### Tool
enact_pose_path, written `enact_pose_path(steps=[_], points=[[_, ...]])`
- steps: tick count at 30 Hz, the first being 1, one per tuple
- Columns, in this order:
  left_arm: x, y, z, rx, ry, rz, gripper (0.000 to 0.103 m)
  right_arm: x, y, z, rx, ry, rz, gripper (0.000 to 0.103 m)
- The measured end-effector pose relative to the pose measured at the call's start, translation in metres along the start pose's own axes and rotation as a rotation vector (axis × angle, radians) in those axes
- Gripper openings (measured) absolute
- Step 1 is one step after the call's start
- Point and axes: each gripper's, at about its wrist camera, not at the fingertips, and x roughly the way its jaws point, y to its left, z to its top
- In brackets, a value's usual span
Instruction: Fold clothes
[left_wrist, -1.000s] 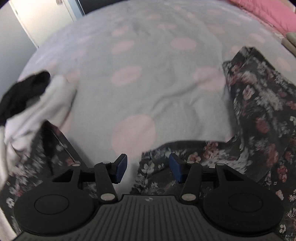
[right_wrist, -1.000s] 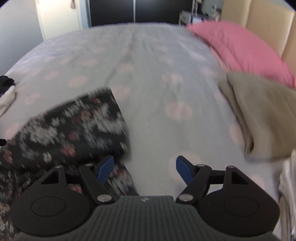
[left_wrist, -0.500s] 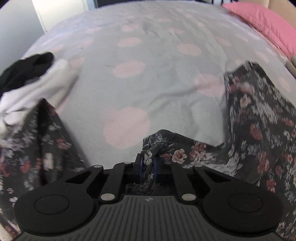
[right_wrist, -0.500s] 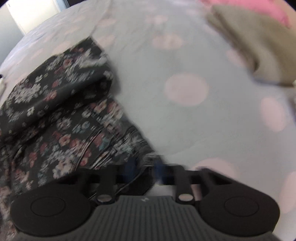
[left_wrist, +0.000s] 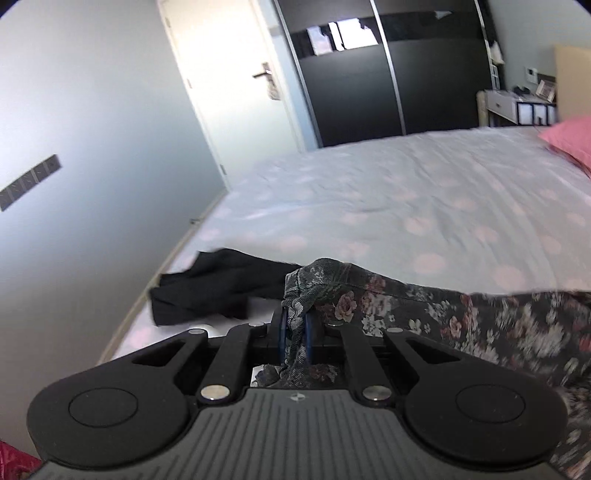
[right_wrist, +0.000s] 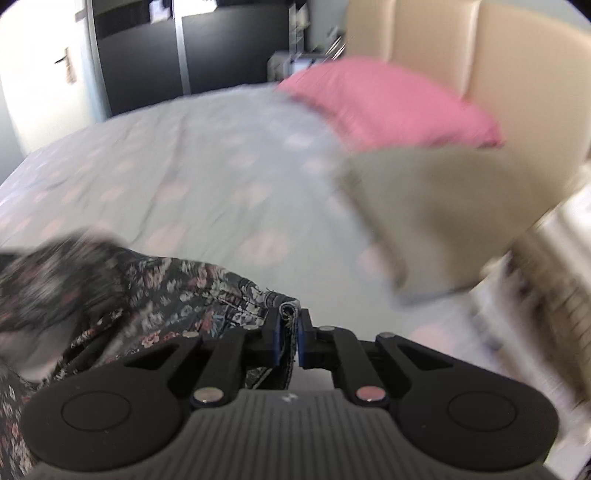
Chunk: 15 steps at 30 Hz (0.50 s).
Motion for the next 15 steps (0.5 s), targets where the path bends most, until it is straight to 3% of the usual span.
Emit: enact_pose_path(steps=[6,10,15], points=[[0.007,0.030,0.007,-0.001,-0.004,0.100,0.007,0.010,-0.046,0.052,0.022,0.009,-0.107,0.009],[0.028,0.029,0.010,0.037,0.006,0.145,0.008,0.033,-0.045,0.076,-0.028,0.009,-0.149,0.009],[0.065,0.025,0.007,0.091,0.045,0.191,0.008,0.079,-0.025,0.106,-0.192,0.002,-0.229,0.009]])
